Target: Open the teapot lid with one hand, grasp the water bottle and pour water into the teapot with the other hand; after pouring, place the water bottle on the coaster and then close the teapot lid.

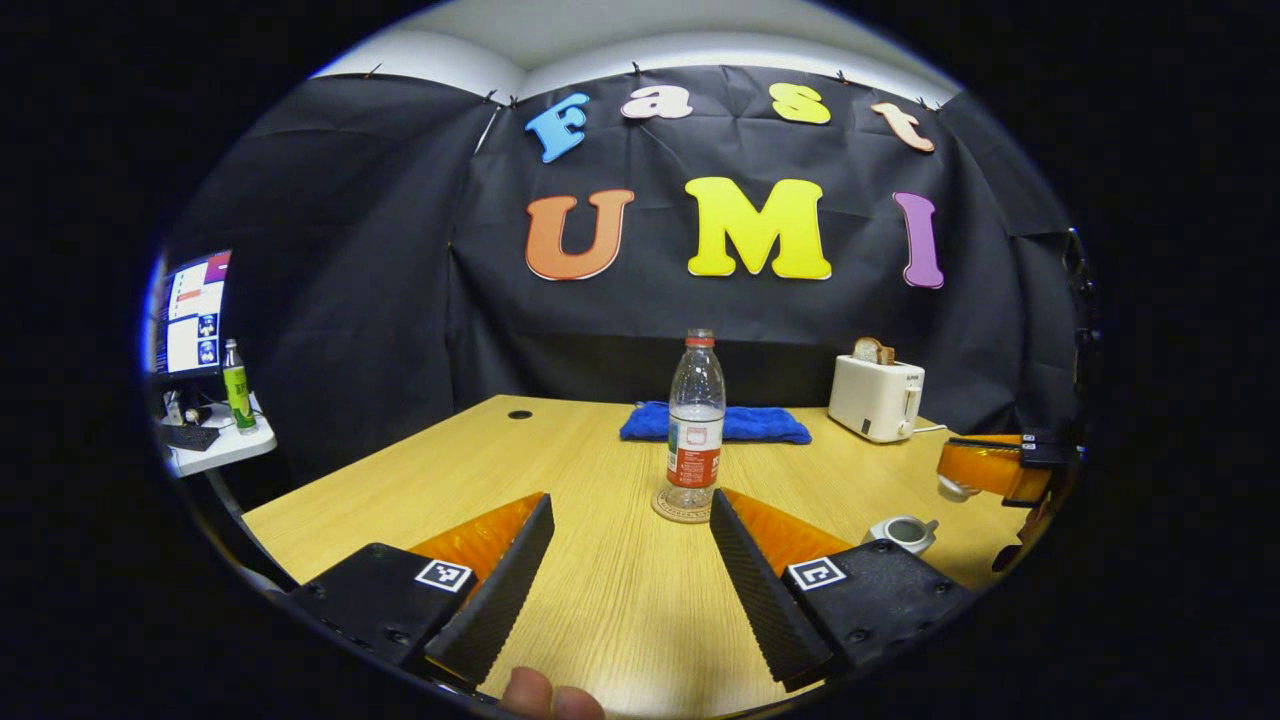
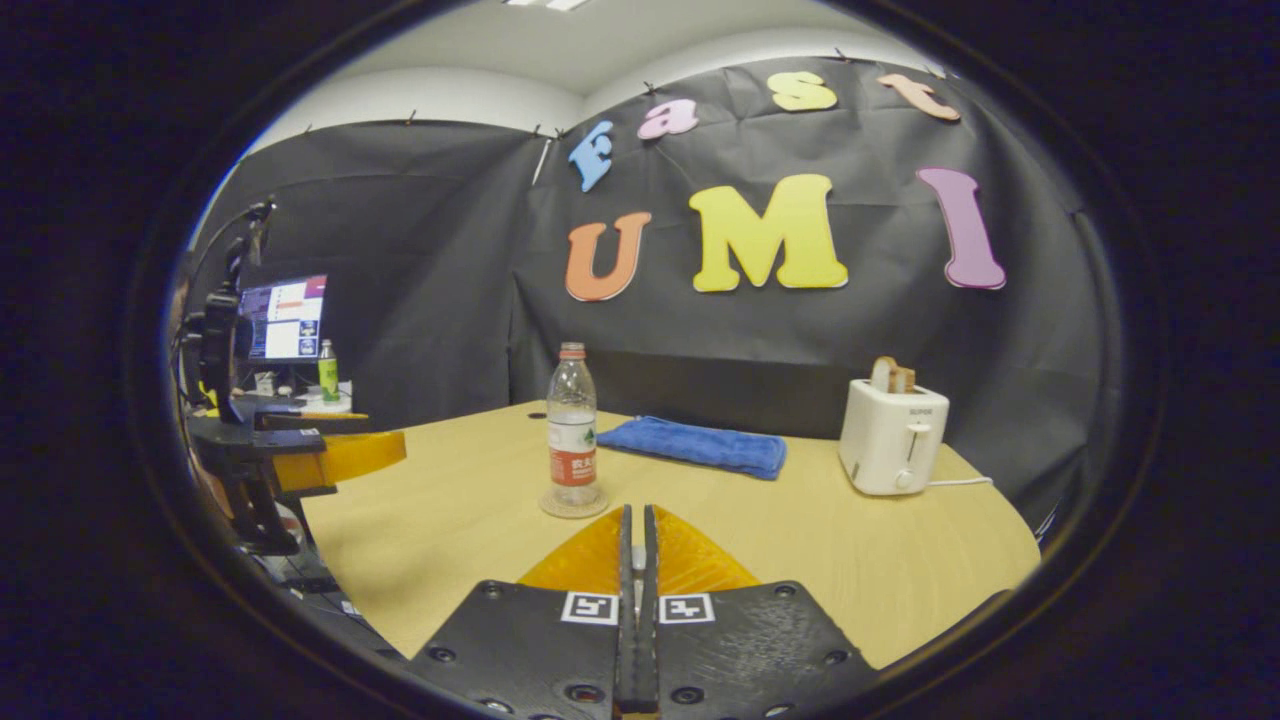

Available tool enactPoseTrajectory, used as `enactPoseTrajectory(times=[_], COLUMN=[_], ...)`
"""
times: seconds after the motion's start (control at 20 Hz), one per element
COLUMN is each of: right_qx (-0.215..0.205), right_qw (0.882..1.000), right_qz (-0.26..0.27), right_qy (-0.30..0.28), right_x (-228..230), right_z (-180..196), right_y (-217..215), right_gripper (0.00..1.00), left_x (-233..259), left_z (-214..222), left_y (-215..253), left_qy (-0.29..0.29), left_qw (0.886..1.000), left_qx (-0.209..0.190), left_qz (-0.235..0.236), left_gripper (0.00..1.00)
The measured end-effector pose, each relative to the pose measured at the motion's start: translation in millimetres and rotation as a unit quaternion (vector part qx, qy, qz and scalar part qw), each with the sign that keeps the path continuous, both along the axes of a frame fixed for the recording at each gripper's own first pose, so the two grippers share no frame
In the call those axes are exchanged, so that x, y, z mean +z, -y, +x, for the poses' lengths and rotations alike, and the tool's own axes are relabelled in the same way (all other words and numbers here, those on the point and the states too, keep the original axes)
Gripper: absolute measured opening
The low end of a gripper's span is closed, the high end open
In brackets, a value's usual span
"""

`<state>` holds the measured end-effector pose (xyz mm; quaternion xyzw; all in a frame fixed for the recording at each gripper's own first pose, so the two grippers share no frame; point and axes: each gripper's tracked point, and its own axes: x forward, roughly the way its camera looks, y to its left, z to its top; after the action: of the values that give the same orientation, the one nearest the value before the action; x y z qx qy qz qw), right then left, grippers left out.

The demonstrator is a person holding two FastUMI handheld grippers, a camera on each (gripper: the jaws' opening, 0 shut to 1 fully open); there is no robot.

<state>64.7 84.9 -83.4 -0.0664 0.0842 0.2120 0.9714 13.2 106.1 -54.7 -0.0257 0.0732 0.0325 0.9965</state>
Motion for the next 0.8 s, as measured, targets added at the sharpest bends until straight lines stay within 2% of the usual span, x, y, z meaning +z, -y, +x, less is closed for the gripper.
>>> enactPoseTrajectory(times=[0.2, 0.4, 0.8], right_qx=[0.007, 0.017, 0.012], right_qw=[1.0, 1.0, 1.0], right_qz=[-0.008, -0.013, -0.013], right_qy=[-0.008, -0.008, -0.019], right_x=[-21, -30, -51], right_z=[8, 8, 10], right_y=[-8, -14, -6], right_gripper=[0.0, 0.0, 0.0], left_x=[11, 16, 19], left_z=[-19, -25, -23], left_y=[-6, -13, -7], left_qy=[0.015, 0.023, 0.024], left_qw=[1.0, 0.999, 1.0], left_qx=[0.011, 0.024, 0.015], left_qz=[-0.018, -0.011, -0.003], left_gripper=[0.98, 0.99, 0.98])
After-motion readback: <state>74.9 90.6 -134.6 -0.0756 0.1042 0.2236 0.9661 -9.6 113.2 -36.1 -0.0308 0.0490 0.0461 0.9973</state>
